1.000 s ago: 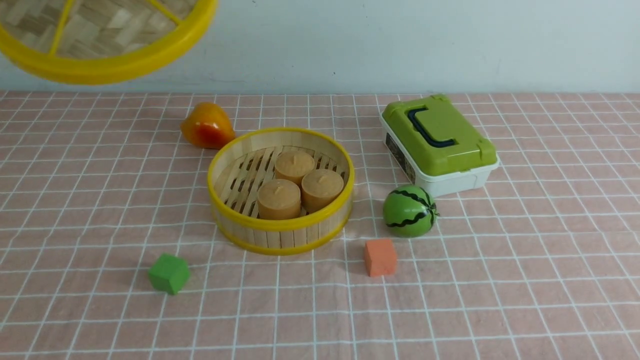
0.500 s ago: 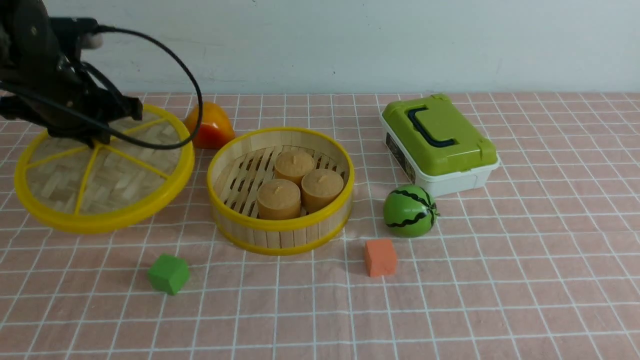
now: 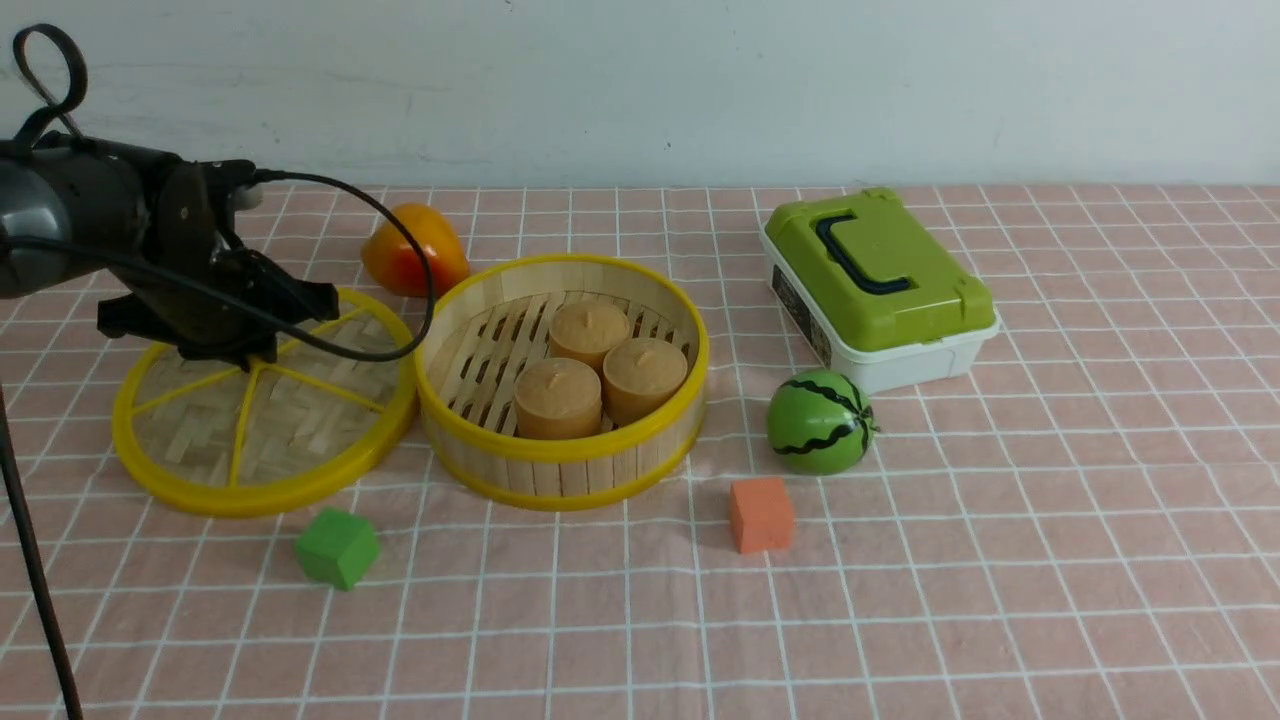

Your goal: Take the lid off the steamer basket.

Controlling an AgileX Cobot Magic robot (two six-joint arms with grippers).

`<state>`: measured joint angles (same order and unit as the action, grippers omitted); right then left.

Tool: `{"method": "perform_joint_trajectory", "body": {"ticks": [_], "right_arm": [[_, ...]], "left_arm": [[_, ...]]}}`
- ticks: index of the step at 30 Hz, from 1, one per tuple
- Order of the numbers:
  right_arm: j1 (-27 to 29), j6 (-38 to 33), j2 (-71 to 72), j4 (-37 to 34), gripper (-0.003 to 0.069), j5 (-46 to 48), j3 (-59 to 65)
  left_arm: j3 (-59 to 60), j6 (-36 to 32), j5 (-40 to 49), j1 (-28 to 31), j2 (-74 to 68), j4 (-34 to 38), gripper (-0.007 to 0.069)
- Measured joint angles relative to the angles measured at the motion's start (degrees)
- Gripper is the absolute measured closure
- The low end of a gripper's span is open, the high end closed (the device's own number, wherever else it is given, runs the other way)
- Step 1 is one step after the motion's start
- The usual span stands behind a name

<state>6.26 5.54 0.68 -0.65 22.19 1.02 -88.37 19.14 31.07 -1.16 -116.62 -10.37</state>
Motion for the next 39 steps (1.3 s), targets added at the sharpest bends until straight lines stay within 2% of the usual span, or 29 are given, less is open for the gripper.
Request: {"method": "perform_joint_trajectory", "body": {"ticks": [3, 8, 9, 10, 12, 15, 17, 18, 22, 24, 28, 31, 32, 36, 39], "right_arm": [[0.0, 0.0, 0.0, 0.0, 0.0418, 0.0, 0.0], [0.0, 0.0, 0.0, 0.0, 0.0418, 0.0, 0.0], [0.0, 0.0, 0.0, 0.0, 0.0418, 0.0, 0.0], [0.0, 0.0, 0.0, 0.0, 0.0418, 0.0, 0.0], [0.0, 0.0, 0.0, 0.0, 0.0418, 0.0, 0.0], [0.0, 0.0, 0.0, 0.0, 0.0418, 0.0, 0.0], [0.0, 0.0, 0.0, 0.0, 0.0418, 0.0, 0.0], [0.0, 0.0, 0.0, 0.0, 0.0418, 0.0, 0.0], [0.0, 0.0, 0.0, 0.0, 0.0418, 0.0, 0.0], [0.0, 0.0, 0.0, 0.0, 0.0418, 0.0, 0.0], [0.0, 0.0, 0.0, 0.0, 0.0418, 0.0, 0.0], [0.0, 0.0, 0.0, 0.0, 0.0418, 0.0, 0.0], [0.0, 0.0, 0.0, 0.0, 0.0418, 0.0, 0.0], [0.0, 0.0, 0.0, 0.0, 0.0418, 0.0, 0.0], [0.0, 0.0, 0.0, 0.0, 0.0418, 0.0, 0.0]], "left_arm": [[0.0, 0.0, -0.1, 0.0, 0.0, 0.3, 0.0475], [0.0, 1.0, 0.8, 0.0, 0.1, 0.7, 0.024], [0.0, 1.1, 0.9, 0.0, 0.2, 0.7, 0.0234], [0.0, 2.1, 2.4, 0.0, 0.7, 0.7, 0.0196], [0.0, 2.7, 5.4, 0.0, 2.9, 0.8, 0.019], [0.0, 2.8, 6.8, 0.0, 6.8, 1.0, 0.0229], [0.0, 2.7, 6.9, 0.0, 14.6, 2.7, 0.0337], [0.0, 2.7, 6.8, 0.0, 16.0, 2.9, 0.0347], [0.0, -0.1, 5.6, 0.0, 33.6, 5.9, 0.0601], [0.0, -1.1, 5.6, 0.0, 37.4, 5.9, 0.0635], [2.3, -6.2, 5.2, 0.0, 52.0, 5.9, 0.0637], [11.3, -9.5, 3.3, 0.0, 67.5, 7.4, 0.0637], [12.7, -9.6, 3.1, 0.0, 68.4, 7.6, 0.0637], [28.5, -10.7, -0.1, 0.0, 84.2, 14.8, 0.0637], [39.8, -14.7, 0.1, 0.0, 91.6, 20.4, 0.0637]]}}
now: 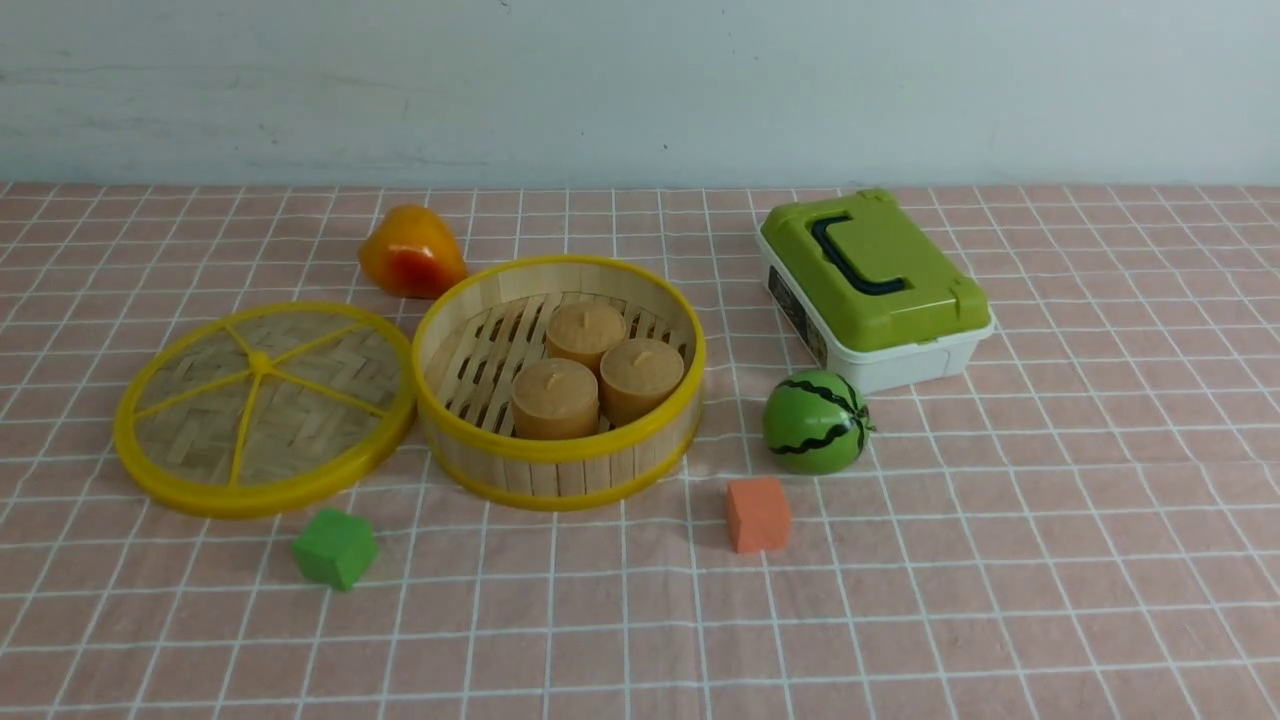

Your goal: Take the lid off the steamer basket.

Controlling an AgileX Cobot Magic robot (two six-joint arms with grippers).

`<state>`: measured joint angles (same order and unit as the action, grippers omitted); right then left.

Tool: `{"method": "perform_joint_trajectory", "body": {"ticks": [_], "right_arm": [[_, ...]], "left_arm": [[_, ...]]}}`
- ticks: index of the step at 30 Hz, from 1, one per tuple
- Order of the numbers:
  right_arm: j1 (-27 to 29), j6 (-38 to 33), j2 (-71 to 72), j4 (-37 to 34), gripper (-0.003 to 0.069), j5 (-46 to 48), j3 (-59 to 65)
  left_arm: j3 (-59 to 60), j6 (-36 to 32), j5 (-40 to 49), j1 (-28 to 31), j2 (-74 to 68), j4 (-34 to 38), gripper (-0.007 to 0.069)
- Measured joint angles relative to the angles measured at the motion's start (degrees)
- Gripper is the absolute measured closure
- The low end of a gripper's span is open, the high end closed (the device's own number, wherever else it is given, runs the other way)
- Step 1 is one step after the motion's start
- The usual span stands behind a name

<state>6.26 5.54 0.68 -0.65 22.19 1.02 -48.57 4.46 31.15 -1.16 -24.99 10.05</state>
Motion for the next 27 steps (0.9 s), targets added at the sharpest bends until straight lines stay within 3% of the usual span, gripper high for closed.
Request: {"method": "perform_joint_trajectory", "body": {"ticks": [4, 7, 13, 17, 23, 27], "right_arm": [[0.0, 0.0, 0.0, 0.0, 0.0418, 0.0, 0.0], [0.0, 0.0, 0.0, 0.0, 0.0418, 0.0, 0.0], [0.0, 0.0, 0.0, 0.0, 0.0418, 0.0, 0.0], [0.0, 0.0, 0.0, 0.0, 0.0418, 0.0, 0.0], [0.0, 0.0, 0.0, 0.0, 0.0418, 0.0, 0.0], [0.0, 0.0, 0.0, 0.0, 0.0418, 0.0, 0.0]], "left_arm": [[12.0, -7.1, 0.3, 0.0, 9.4, 8.3, 0.0637], [22.1, -18.9, 0.0, 0.0, 18.4, 16.3, 0.0637], [29.5, -36.3, -0.2, 0.0, 22.8, 27.5, 0.0637], [30.4, -42.7, -1.2, 0.0, 22.8, 29.2, 0.0637], [30.6, -44.7, -8.6, -0.3, 22.8, 31.8, 0.0637], [35.2, -41.4, -20.6, -5.0, 25.1, 32.8, 0.0637]]}}
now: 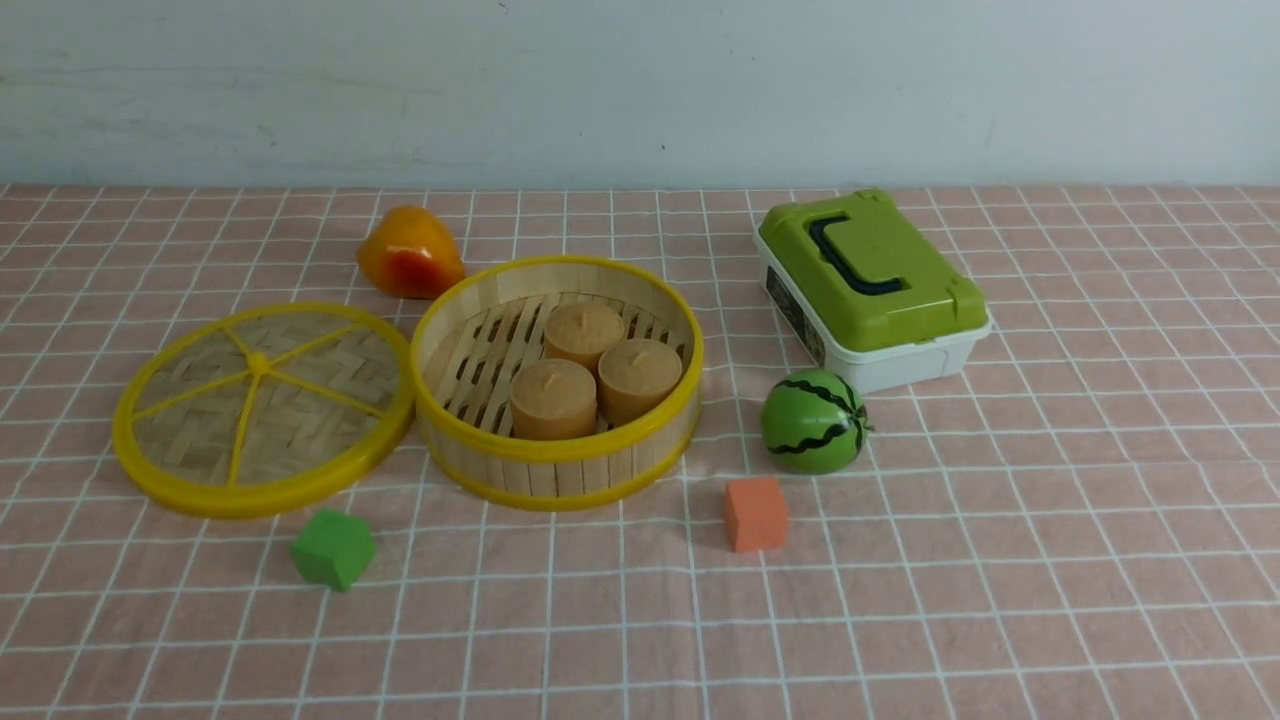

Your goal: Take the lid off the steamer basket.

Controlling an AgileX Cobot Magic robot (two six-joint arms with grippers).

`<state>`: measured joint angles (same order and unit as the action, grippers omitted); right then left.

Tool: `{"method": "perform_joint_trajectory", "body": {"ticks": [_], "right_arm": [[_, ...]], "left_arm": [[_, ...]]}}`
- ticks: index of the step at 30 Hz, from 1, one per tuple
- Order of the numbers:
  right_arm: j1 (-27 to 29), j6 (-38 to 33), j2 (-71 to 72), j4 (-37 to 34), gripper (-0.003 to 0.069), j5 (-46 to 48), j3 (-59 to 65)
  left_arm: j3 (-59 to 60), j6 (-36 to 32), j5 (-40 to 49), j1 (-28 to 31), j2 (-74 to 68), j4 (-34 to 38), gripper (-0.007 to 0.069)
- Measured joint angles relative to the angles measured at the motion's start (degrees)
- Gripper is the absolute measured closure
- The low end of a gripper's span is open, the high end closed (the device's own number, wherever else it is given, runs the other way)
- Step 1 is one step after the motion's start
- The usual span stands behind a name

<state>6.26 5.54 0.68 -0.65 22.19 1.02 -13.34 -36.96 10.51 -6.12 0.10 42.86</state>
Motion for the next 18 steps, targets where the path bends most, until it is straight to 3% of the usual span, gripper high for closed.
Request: {"method": "perform_joint_trajectory", "body": {"ticks": [4, 6, 7, 9, 10, 12, 14, 18], "right_arm": [[0.0, 0.0, 0.0, 0.0, 0.0418, 0.0, 0.0], [0.0, 0.0, 0.0, 0.0, 0.0418, 0.0, 0.0], [0.0, 0.0, 0.0, 0.0, 0.0418, 0.0, 0.0], [0.0, 0.0, 0.0, 0.0, 0.0418, 0.0, 0.0], [0.0, 0.0, 0.0, 0.0, 0.0418, 0.0, 0.0], [0.0, 0.0, 0.0, 0.0, 0.0418, 0.0, 0.0], [0.0, 0.0, 0.0, 0.0, 0.0418, 0.0, 0.0], [0.0, 0.0, 0.0, 0.0, 0.0418, 0.0, 0.0]], "left_arm": [[7.4, 6.5, -9.3, -2.0, 0.6, -2.0, 0.0637], [12.6, 16.5, -10.5, -0.4, 0.6, -9.1, 0.0637], [12.9, 17.4, -10.5, -0.2, 0.6, -9.9, 0.0637], [14.7, 30.0, -6.6, 1.9, 0.6, -20.2, 0.0637], [14.7, 40.2, -1.3, 2.6, 0.6, -28.1, 0.0637], [14.8, 49.9, 5.6, 2.9, 0.6, -35.2, 0.0637], [15.0, 52.7, 10.2, 2.9, 0.6, -37.9, 0.0637], [15.2, 51.4, 11.5, 2.9, 0.6, -38.3, 0.0637]]}}
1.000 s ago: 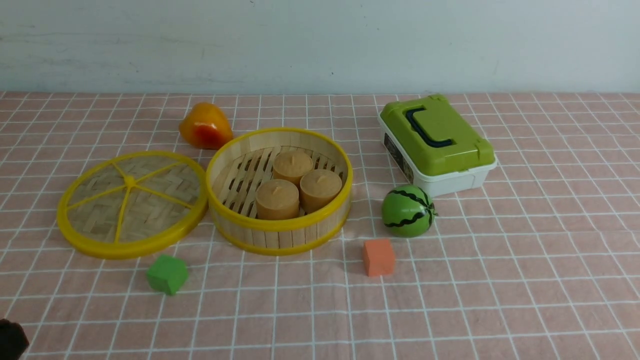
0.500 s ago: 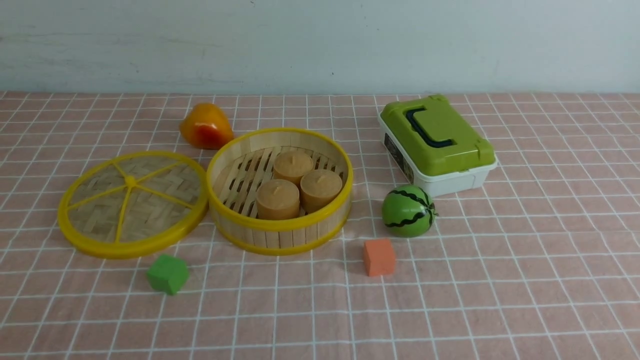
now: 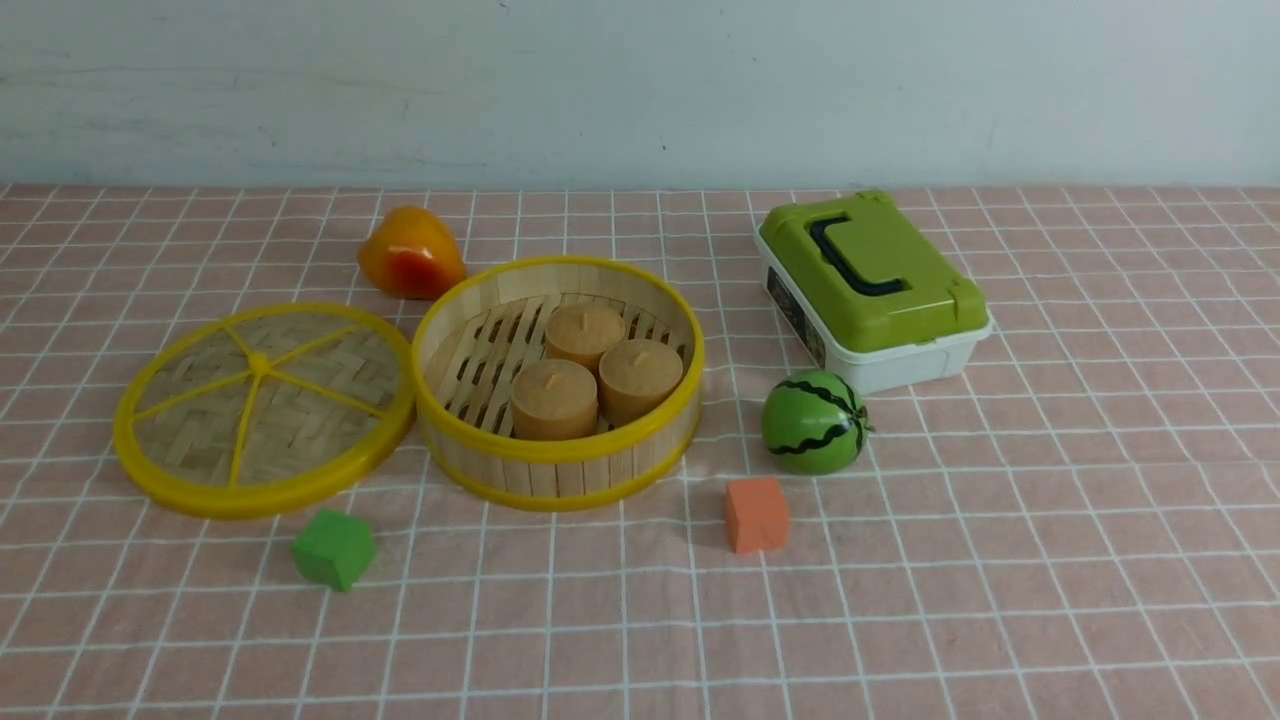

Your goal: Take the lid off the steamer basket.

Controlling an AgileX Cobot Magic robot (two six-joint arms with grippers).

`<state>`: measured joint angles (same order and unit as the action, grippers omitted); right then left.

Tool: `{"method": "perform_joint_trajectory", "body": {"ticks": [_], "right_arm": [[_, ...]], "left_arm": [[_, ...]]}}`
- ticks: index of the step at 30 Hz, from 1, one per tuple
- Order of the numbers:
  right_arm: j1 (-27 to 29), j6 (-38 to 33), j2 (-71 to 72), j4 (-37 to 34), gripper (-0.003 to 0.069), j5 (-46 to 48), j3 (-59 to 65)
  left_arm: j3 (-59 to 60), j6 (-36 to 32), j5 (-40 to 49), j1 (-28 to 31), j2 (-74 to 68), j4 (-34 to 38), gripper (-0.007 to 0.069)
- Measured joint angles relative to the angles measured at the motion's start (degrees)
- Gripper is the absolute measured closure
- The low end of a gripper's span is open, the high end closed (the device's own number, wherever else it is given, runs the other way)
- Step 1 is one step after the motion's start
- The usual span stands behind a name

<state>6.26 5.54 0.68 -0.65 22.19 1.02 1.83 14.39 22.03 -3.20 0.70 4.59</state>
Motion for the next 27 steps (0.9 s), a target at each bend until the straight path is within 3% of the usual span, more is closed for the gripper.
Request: {"method": "perform_joint_trajectory", "body": {"ticks": [5, 27], "right_arm": [[0.0, 0.0, 0.0, 0.0, 0.0418, 0.0, 0.0], [0.0, 0.0, 0.0, 0.0, 0.0418, 0.0, 0.0]], "left_arm": [[0.0, -4.2, 0.0, 0.2, 0.0, 2.0, 0.0637], [0.0, -4.7, 0.5, 0.3, 0.0, 2.3, 0.0637]]}}
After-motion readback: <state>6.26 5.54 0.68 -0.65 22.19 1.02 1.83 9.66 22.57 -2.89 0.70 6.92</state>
